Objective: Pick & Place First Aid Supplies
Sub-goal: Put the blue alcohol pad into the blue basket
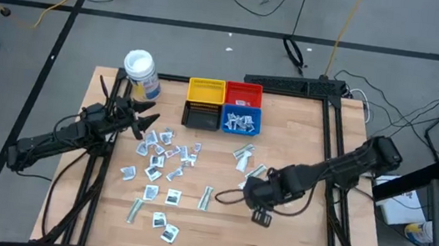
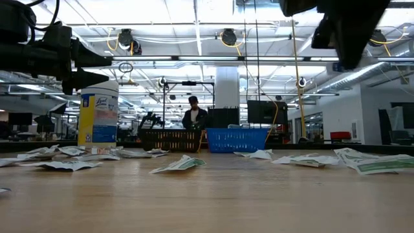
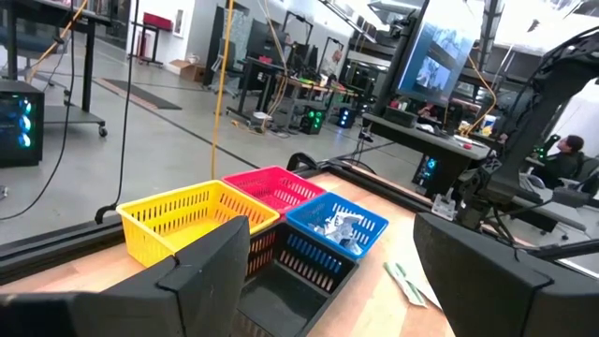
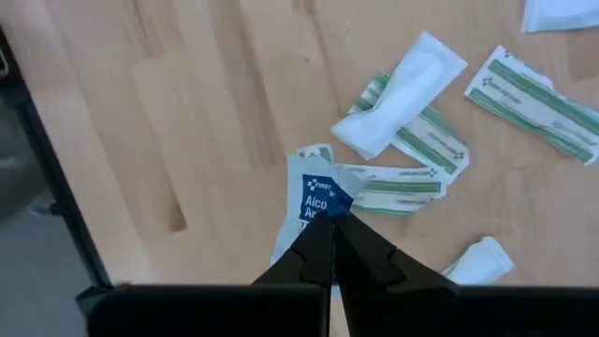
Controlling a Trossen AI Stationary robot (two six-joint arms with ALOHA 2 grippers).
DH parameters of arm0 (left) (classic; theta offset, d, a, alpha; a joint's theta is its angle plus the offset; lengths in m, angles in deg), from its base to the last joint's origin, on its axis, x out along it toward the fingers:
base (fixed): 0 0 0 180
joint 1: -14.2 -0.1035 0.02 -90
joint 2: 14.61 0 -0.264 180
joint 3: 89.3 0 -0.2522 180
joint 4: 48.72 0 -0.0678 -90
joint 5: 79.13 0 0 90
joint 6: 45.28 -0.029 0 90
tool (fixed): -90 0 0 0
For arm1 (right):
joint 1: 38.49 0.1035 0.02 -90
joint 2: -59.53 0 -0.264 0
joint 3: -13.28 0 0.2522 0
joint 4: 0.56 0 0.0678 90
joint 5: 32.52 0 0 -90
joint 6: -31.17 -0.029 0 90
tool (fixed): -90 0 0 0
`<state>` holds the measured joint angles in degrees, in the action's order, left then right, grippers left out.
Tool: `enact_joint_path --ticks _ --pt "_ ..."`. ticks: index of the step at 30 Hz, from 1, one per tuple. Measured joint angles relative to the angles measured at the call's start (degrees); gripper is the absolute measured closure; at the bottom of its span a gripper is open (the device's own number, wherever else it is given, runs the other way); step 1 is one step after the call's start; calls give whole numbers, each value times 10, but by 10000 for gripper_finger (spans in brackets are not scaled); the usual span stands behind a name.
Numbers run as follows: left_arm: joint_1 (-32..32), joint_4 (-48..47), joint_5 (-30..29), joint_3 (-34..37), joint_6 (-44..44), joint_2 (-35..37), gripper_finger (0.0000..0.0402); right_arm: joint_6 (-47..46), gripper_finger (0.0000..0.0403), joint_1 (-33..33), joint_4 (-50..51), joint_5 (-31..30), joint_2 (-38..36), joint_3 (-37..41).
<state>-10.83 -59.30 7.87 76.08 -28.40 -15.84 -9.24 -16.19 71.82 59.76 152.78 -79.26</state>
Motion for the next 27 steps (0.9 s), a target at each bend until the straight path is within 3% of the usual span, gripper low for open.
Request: enact_joint_path --ticks 8,27 --pt "0 0 0 0 0 0 96 64 403 -106 0 -5 0 0" --pt "0 0 0 0 0 0 96 342 403 -473 0 -7 0 -1"
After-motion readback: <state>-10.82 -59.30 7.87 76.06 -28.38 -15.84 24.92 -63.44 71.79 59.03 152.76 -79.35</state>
